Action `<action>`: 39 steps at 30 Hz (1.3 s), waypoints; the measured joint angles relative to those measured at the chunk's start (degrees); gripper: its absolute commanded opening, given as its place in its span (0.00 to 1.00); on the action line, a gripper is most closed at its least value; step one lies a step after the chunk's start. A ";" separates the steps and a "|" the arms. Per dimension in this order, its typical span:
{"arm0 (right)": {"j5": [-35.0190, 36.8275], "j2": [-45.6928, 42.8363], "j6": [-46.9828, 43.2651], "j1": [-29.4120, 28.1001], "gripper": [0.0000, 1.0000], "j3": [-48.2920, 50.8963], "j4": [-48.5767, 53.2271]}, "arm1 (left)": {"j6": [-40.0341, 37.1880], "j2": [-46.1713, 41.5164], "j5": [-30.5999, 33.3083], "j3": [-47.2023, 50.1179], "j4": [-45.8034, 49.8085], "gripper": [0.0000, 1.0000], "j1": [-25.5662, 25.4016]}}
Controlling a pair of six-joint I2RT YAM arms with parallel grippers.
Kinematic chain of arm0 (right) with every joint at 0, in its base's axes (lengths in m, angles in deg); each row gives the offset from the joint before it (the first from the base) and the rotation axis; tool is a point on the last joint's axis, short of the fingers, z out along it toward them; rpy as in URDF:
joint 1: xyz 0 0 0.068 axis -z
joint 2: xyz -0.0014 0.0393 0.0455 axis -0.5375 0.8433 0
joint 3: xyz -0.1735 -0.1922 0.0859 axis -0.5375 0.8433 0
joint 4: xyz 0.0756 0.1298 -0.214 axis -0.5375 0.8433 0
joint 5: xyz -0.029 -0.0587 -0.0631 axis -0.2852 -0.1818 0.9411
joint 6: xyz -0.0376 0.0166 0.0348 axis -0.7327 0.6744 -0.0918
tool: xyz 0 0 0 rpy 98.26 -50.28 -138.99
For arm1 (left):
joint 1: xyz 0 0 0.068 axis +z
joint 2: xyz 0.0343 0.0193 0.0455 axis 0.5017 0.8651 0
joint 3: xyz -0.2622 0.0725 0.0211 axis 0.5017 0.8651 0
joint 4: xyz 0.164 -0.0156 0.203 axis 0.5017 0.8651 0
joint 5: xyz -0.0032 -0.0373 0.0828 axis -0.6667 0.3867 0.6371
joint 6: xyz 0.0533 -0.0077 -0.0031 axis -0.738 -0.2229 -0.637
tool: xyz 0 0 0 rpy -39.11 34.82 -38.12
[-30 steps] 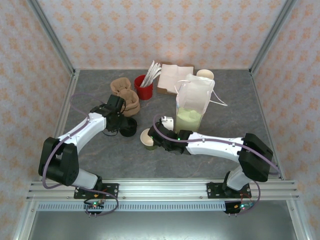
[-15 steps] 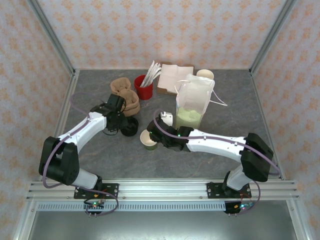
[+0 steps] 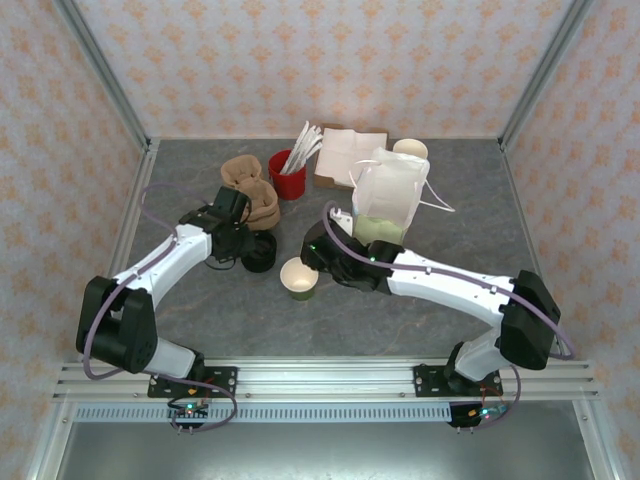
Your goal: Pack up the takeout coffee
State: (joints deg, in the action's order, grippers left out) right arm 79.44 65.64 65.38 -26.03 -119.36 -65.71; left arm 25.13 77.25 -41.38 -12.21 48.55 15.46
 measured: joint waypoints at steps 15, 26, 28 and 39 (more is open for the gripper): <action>-4.87 6.84 -2.78 0.24 0.50 -12.83 0.68 | -0.76 -11.56 -1.88 -6.75 9.05 0.14 -1.64; -5.18 8.48 -7.54 0.26 0.54 -19.93 4.13 | -1.46 -15.80 -3.58 -11.19 14.99 0.14 -5.75; -5.18 9.05 -7.91 0.26 0.54 -20.57 4.59 | -1.44 -16.11 -4.04 -12.07 15.47 0.14 -6.45; -5.20 10.58 -9.25 0.26 0.37 -20.81 6.47 | -1.42 -16.22 -4.48 -14.25 15.85 0.14 -9.01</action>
State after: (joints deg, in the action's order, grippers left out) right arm 74.24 76.22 56.14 -25.77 -140.17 -59.24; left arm 23.71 61.04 -45.86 -26.46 64.40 6.45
